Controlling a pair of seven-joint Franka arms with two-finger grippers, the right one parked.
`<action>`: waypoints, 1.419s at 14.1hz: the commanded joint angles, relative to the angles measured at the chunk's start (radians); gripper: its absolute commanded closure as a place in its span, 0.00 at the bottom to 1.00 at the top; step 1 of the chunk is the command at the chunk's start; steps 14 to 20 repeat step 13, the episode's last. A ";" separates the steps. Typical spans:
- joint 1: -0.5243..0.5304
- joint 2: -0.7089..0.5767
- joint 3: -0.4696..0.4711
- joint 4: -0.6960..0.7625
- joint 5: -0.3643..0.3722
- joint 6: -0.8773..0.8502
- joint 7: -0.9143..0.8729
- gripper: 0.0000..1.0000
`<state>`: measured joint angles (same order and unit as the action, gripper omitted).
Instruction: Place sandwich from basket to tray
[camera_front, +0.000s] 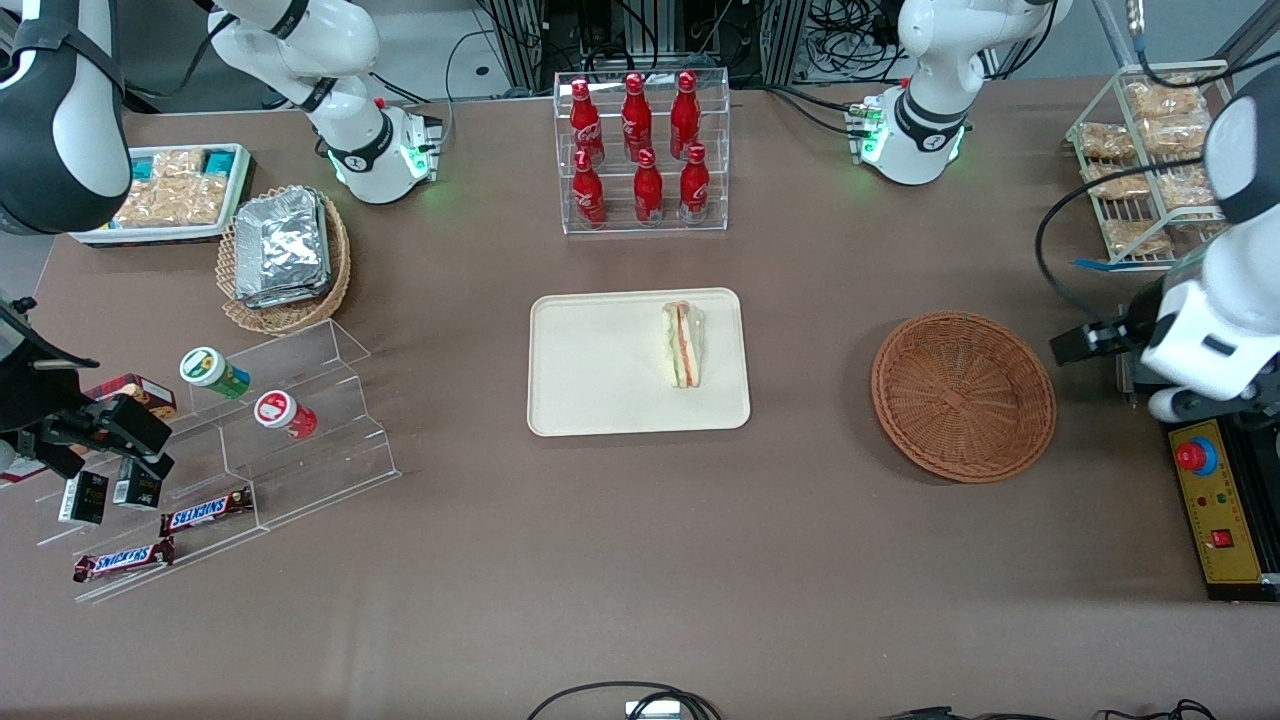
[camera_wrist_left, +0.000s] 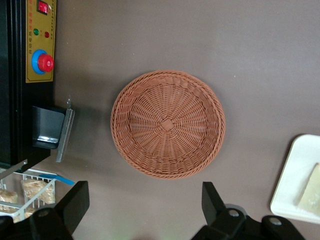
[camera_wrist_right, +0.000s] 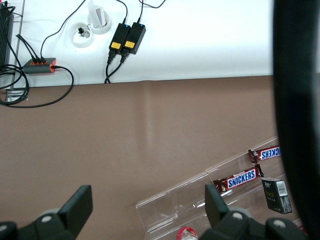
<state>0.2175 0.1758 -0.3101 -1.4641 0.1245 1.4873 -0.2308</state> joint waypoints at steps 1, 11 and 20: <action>-0.015 -0.090 0.046 -0.048 -0.042 -0.044 0.126 0.01; -0.013 -0.144 0.062 -0.038 -0.086 -0.091 0.347 0.01; -0.004 -0.136 0.062 -0.038 -0.082 -0.094 0.350 0.01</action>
